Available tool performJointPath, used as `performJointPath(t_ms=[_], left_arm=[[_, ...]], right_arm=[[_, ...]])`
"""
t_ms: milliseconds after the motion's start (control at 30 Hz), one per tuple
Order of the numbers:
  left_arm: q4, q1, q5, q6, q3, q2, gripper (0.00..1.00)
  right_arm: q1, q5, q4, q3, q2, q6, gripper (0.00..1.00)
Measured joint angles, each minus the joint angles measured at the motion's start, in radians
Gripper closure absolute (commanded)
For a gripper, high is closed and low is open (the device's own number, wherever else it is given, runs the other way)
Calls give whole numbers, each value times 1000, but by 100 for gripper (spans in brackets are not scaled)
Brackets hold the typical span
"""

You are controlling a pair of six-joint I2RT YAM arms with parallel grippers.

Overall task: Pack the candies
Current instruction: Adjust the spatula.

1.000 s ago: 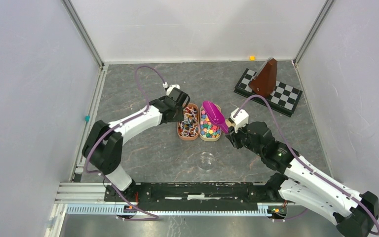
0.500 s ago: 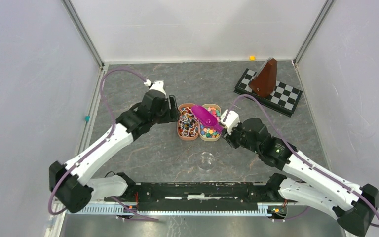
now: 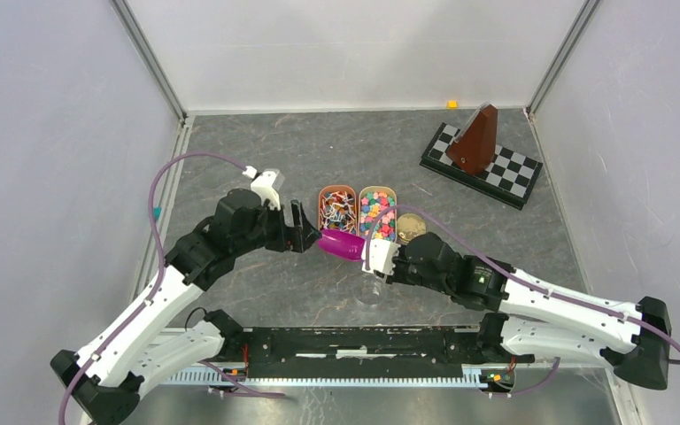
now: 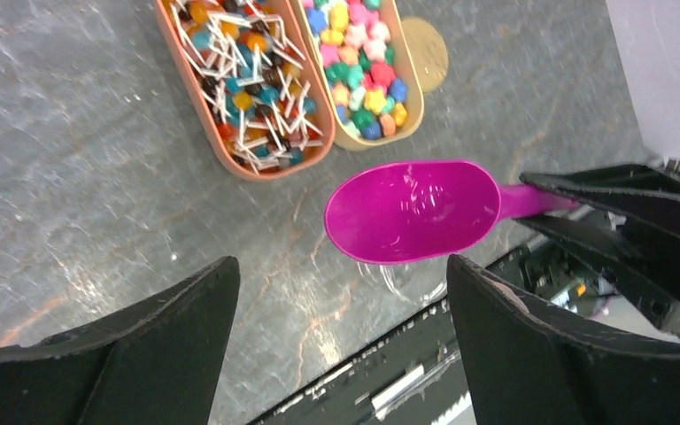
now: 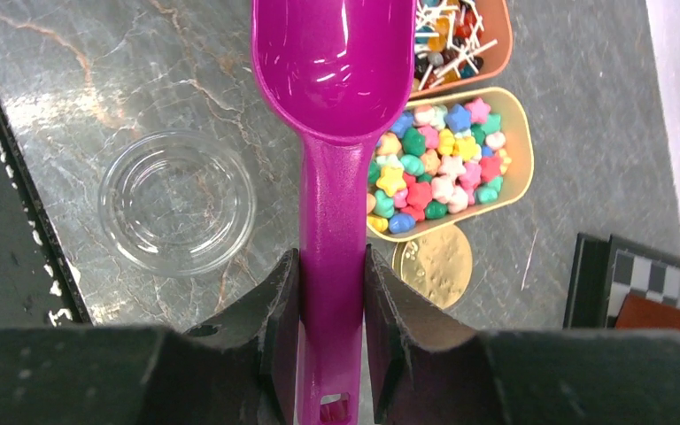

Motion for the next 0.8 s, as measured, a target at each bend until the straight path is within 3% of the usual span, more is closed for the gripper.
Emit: performJointPath(t_ms=[233,467,800], left_arm=[[-23,0,129,-1,-104,-62,6],[21,4,287,-22,-185,-76,13],[181,28,491,-124,-270,-61,37]], right_arm=[[59,-19,13,-60,-60,-105,100],[68,-75,38,-100,-140,-166,100],[71,-149,64,-122,-202,-224,100]])
